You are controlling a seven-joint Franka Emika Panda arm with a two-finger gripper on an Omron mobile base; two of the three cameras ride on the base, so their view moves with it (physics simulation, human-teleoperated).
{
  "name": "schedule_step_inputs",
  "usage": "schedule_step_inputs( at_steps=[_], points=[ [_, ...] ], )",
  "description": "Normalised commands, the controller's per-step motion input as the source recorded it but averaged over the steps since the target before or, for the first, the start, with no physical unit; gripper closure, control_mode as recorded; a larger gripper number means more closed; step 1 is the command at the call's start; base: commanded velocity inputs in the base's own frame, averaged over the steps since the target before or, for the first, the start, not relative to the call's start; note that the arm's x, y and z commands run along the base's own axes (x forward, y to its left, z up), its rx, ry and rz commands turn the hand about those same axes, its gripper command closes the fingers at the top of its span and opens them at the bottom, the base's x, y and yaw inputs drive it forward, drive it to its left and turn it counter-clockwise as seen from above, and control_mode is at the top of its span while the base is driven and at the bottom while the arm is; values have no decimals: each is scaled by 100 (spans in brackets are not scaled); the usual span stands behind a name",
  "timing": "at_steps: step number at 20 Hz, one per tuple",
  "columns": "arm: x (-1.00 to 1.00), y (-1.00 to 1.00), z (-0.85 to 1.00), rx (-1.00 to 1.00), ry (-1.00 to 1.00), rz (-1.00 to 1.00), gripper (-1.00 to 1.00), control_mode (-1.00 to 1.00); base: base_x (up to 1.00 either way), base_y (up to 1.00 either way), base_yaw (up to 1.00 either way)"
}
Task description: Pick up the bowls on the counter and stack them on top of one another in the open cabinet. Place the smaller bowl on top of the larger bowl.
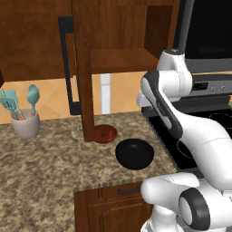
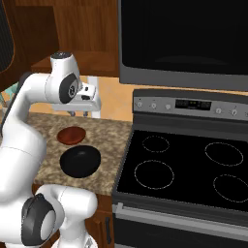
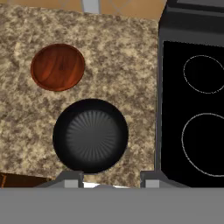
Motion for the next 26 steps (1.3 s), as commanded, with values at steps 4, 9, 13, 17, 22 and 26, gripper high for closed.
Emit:
schedule_step_inputs(
  at_steps=[4,9,13,17,22,26],
  points=[
    [-8,14,-6,0,-2,0,-100,-100,0,0,0],
    [4,88,-81,0,0,0,-100,-100,0,0,0],
    [7,50,-68,2,1,3,-100,-100,0,0,0],
    [72,29,-34,0,9,0,-100,-100,0,0,0],
    [90,0,-35,0,17,0,-100,-100,0,0,0],
    [56,0,-33,1,11,1,-100,-100,0,0,0]
  ],
)
